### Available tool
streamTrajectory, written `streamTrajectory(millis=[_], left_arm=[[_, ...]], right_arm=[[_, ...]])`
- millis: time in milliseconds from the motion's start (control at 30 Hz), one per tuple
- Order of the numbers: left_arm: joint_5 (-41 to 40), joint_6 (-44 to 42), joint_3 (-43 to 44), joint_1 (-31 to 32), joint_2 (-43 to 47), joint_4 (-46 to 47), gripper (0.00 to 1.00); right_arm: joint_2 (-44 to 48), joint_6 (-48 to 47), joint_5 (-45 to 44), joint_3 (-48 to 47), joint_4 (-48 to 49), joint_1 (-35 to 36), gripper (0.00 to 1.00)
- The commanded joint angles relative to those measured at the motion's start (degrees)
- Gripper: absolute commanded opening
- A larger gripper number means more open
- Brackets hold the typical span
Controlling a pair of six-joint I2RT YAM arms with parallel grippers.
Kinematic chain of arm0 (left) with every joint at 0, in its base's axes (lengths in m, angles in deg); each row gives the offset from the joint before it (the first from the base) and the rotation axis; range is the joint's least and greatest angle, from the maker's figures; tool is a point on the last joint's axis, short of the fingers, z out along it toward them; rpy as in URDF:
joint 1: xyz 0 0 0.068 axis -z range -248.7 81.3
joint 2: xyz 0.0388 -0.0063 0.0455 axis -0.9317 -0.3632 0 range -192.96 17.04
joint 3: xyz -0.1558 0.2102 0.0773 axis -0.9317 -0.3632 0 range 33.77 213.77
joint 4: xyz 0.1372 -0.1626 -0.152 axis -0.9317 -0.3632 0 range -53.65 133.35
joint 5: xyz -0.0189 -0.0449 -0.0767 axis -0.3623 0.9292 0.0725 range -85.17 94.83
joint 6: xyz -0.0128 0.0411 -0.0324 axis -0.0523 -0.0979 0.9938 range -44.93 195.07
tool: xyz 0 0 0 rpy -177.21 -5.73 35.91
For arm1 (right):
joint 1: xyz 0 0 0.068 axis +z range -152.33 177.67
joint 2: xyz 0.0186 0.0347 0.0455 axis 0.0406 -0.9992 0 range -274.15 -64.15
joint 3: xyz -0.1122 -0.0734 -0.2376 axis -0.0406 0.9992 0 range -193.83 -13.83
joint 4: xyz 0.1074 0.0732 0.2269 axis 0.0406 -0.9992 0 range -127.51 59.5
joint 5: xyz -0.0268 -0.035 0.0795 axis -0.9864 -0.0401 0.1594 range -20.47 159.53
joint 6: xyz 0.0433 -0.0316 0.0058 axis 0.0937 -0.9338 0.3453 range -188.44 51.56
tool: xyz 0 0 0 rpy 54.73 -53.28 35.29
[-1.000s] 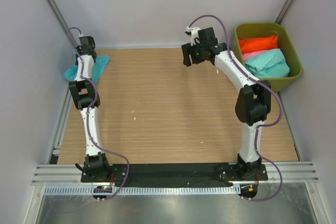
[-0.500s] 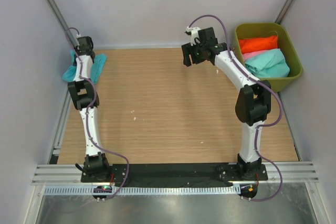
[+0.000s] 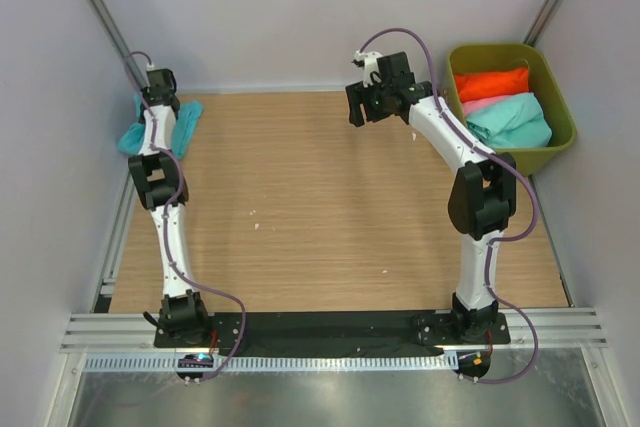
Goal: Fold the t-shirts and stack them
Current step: Neatly place the folded tshirt to the corner
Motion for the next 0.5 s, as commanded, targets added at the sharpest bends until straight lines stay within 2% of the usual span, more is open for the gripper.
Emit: streamTrajectory(millis=[0,100,233,267,400,433,467], left_arm=[[-0.04,-1.05,1.09,0.84,1.08,4.20,0.00],[-3.19,-0.53,1.00,1.63,1.17,5.42,0.21],[-10.83,1.40,1.52,2.34,2.74,8.06,0.94],[-13.37,1.41,2.31,2.60,3.27,8.85,1.00],[-14.10,2.64,2.93,4.79,11.94,9.56,1.00],[-13.06,3.51,2.24,5.32,14.06,9.91,1.00],[-11.22,4.13,-2.82,6.54,17.57,11.66,1.00]], right_arm=[[2.51,-0.30,-0.20,-2.28,0.83,0.29,0.72],[2.43,-0.39,-0.29,-2.28,0.74,0.29,0.72],[2.60,-0.91,-0.55,-2.27,0.83,0.29,0.72],[2.69,-1.00,-0.64,-2.19,0.74,0.21,0.72],[3.04,-1.44,-1.78,-2.01,1.09,0.29,0.73],[3.13,-1.36,-2.04,-2.10,1.26,0.21,0.73],[3.22,-1.18,-2.40,-2.10,1.70,0.21,0.73]])
